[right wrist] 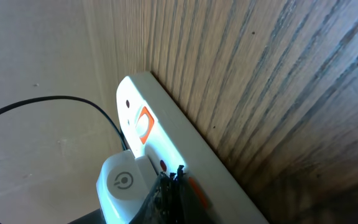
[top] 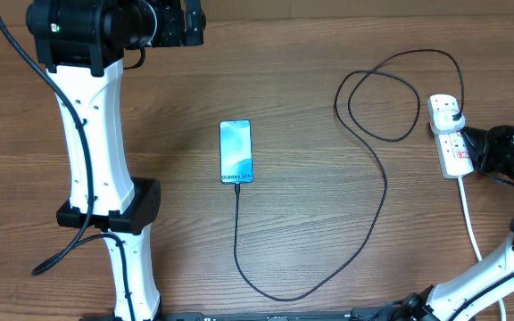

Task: Plug charger to phone and switch on socket
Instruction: 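Press the orange socket switch down with the right gripper tip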

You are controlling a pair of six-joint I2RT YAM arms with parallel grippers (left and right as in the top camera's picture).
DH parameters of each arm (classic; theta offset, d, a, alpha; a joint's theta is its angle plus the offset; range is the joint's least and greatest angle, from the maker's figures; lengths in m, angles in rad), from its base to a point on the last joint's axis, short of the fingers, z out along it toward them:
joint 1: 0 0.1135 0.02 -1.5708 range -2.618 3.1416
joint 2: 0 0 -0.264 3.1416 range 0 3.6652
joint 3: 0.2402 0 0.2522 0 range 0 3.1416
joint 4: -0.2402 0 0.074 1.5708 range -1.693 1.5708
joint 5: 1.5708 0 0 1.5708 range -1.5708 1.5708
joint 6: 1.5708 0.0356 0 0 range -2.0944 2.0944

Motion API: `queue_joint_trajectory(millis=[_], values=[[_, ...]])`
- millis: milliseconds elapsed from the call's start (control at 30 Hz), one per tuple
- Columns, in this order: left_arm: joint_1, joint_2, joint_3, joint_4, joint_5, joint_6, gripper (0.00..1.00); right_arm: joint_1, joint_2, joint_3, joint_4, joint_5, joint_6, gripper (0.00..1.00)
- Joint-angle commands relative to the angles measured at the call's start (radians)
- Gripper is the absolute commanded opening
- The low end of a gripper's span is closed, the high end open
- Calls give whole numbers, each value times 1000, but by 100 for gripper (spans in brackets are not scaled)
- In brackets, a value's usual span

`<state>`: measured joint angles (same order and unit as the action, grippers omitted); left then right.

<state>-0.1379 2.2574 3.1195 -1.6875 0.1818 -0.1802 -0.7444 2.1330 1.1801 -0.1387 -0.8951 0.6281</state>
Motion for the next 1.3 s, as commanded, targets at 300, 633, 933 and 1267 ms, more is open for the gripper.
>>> queue_joint_trajectory(millis=[300,633,933,1267], values=[[-5,-8,-4,-2,-9,8,100,24,40,-4,-69,29,-53,4],[-5,-8,-4,-2,-9,9,100,64,40,-4,-86,50,-60,4],[-5,-8,-4,-2,-9,8,99,70,40,-6,-110,65,-64,4],[-5,-8,-4,-2,-9,9,100,71,40,-16,-134,76,-80,4]])
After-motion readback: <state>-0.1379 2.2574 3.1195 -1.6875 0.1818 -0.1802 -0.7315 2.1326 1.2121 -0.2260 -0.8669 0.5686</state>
